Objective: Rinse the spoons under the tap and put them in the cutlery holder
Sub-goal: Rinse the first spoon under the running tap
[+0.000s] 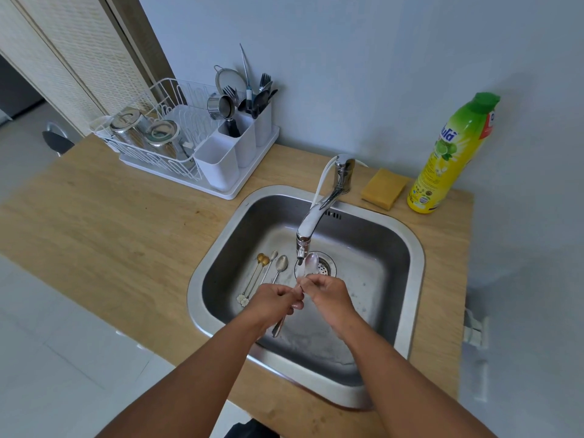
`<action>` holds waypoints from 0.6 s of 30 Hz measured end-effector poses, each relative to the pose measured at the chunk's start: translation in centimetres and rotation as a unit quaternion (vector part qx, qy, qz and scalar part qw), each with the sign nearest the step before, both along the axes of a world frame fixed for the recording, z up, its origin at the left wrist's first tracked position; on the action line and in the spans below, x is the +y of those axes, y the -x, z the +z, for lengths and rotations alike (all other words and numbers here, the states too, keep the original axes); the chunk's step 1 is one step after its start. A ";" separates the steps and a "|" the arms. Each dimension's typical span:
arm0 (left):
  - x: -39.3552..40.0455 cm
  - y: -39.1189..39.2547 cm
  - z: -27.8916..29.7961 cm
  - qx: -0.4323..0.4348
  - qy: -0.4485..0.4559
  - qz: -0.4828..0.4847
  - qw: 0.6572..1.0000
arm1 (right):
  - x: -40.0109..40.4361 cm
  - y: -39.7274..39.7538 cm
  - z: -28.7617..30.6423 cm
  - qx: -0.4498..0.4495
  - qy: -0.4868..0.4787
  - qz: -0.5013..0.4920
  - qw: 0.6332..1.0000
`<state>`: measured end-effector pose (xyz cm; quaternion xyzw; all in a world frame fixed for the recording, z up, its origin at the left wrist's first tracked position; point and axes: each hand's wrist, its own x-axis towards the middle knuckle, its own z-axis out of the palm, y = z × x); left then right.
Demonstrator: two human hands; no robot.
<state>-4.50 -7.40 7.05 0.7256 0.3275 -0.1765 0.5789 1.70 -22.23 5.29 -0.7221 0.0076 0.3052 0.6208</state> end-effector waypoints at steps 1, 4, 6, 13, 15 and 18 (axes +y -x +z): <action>-0.1 0.1 0.1 -0.001 -0.001 0.005 1.000 | 0.1 -0.1 0.0 0.001 -0.002 -0.003 1.000; -0.3 0.6 0.3 0.010 -0.007 -0.012 1.000 | 0.5 -0.5 0.2 0.003 0.013 -0.014 1.000; 0.0 0.9 0.3 0.023 -0.010 -0.029 0.999 | 0.7 -0.9 0.2 0.014 0.022 -0.031 0.999; 0.8 0.9 -0.2 0.049 -0.034 -0.070 0.996 | 1.0 0.3 -0.3 0.064 0.060 -0.097 0.991; 0.9 0.8 -0.4 0.061 -0.041 -0.101 0.992 | 0.7 0.5 -0.6 0.062 0.075 -0.088 0.991; 1.2 0.7 -0.6 0.086 -0.053 -0.142 0.985 | -0.2 0.4 -1.1 0.065 0.113 -0.095 0.987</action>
